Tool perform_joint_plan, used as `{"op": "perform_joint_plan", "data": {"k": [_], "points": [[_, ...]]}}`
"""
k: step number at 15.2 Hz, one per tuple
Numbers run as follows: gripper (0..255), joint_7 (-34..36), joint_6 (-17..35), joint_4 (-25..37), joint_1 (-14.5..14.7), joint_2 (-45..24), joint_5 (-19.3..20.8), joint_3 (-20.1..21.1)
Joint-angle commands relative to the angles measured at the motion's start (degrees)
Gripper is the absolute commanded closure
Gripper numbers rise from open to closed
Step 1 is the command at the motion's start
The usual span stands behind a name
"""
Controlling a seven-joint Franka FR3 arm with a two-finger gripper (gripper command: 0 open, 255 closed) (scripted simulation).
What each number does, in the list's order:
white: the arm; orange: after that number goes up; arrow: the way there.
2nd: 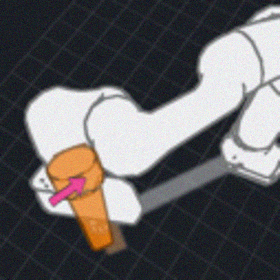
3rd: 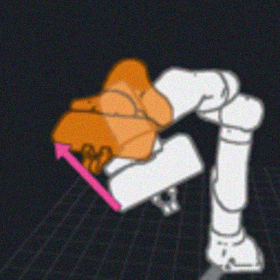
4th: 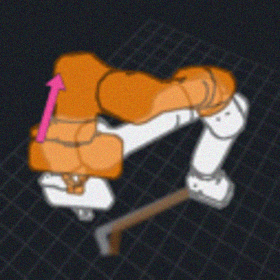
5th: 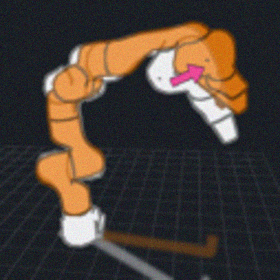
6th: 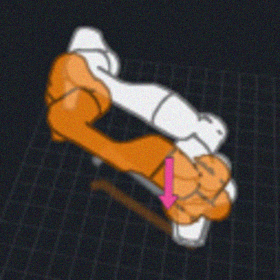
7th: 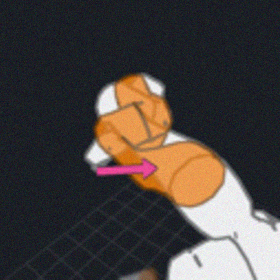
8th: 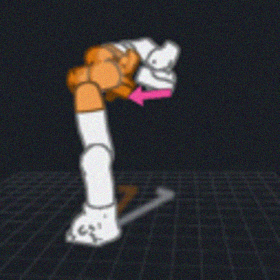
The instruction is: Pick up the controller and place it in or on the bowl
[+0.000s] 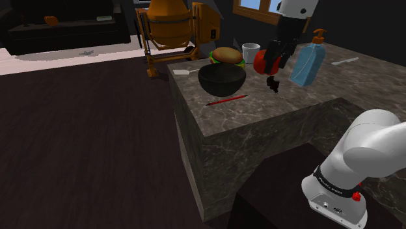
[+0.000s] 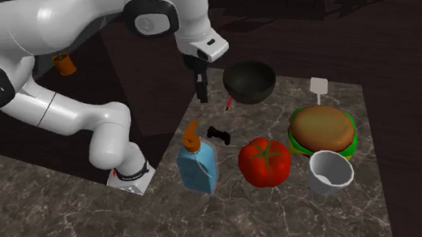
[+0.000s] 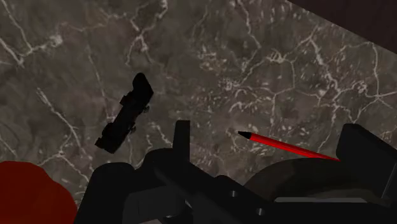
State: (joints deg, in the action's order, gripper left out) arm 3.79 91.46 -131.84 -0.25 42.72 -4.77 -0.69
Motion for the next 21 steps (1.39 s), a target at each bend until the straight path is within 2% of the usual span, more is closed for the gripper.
{"op": "perform_joint_plan", "data": {"k": [1,10,18,21], "points": [[0,0.0,0.0,0.0,0.0,0.0,0.0,0.0],[0,13.4,6.3,-2.9,-10.5,-8.3,-2.1,-6.8],[0,13.6,12.2,-8.9,-10.6,-8.3,-2.6,-6.4],[0,13.6,12.2,-8.9,-10.6,-8.3,-2.6,-6.4]]}}
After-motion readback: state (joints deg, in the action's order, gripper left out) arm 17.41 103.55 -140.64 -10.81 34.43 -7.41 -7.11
